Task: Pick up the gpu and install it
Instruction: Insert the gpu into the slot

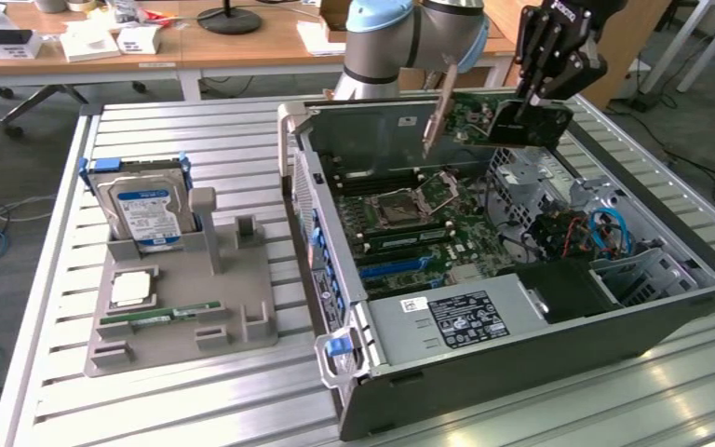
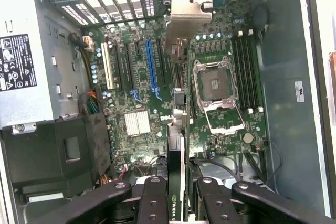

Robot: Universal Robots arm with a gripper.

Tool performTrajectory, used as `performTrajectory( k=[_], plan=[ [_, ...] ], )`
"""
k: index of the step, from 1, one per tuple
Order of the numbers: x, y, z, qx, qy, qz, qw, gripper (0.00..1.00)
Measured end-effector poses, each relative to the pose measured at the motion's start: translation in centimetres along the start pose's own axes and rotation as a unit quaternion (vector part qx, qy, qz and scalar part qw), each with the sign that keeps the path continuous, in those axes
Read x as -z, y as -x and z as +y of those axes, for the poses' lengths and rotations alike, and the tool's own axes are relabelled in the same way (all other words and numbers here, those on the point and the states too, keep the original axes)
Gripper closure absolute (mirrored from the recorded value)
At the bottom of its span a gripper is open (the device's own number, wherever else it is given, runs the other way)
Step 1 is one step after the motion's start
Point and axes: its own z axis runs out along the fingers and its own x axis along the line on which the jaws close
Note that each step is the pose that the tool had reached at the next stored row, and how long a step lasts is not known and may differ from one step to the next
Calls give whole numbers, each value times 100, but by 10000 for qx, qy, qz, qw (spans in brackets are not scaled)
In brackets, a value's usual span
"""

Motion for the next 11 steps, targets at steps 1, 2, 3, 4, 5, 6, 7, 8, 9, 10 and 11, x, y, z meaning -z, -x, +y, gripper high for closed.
performTrajectory(
  k=[1,2,3,4,5,6,7,8,9,10,11],
  plan=[
    [0,0,-1,11,-9,-2,10000,74],
    [0,0,-1,21,-11,-1,10000,74],
    [0,0,-1,29,-12,-1,10000,74],
    [-1,0,-1,41,-14,0,10000,74],
    [-3,0,0,59,-18,-1,10000,74],
    [-5,0,0,83,-24,-2,10000,74],
    [-6,0,0,108,-32,-2,9999,74],
    [-8,-1,0,138,-42,-3,9999,74],
    [-9,-1,0,163,-52,-4,9999,74],
    [-10,-1,0,180,-59,-5,9998,74],
    [-11,-1,2,195,-69,-7,9998,74]
  ],
)
